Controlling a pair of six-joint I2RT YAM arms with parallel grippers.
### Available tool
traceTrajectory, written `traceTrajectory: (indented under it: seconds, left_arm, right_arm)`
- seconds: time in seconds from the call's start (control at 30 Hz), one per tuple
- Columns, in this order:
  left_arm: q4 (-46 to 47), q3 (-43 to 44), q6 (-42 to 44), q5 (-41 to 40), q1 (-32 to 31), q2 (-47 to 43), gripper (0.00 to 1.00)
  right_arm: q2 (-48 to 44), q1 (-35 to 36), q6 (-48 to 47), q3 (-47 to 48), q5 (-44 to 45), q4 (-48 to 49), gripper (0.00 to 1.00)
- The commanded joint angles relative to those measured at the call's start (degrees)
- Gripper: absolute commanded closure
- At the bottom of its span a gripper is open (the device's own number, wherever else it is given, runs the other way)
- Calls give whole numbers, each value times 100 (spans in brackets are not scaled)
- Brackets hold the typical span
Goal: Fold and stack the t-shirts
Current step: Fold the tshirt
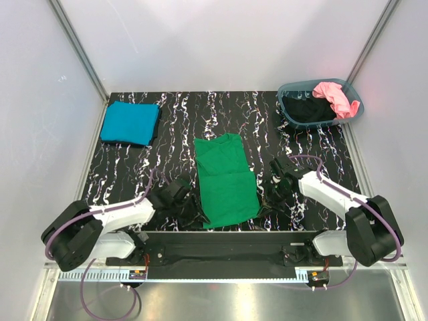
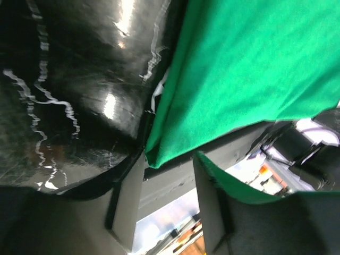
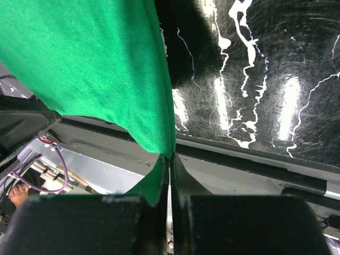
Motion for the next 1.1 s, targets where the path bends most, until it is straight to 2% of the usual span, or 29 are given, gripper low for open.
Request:
traceTrajectory:
  seconds: [0.0, 0.1, 0.2, 0.23, 0.33, 0.43, 0.57, 0.73, 1.07]
  left_arm:
    - [0, -46, -323, -569, -68, -238, 59]
    - [-28, -63, -393, -606, -86, -300, 63]
    - [122, -55, -437, -518, -121, -177, 75]
    - [157, 6, -429, -483, -156, -72, 86]
    - [88, 173, -402, -448, -236, -19, 100]
    - [-359, 516, -420, -448, -315, -97, 100]
    - [-1415, 833, -525, -465, -376, -378, 100]
    - [-1618, 789, -832, -571, -420, -844, 100]
    - [-1758, 1008, -938, -649, -464, -1047, 100]
  right_arm:
    - [41, 50, -72, 74, -112, 17, 100]
    - [24, 50, -90, 73, -104, 18, 100]
    - [-12, 42, -81, 91, -86, 0, 100]
    - [-20, 42, -81, 91, -60, -35, 100]
    - [-56, 42, -99, 135, 28, -131, 100]
    - [-152, 42, -99, 222, 168, -307, 100]
    - [-372, 42, -20, 416, 441, -702, 100]
    - [-600, 42, -2, 504, 512, -905, 100]
    - [-935, 42, 7, 1021, 792, -1335, 100]
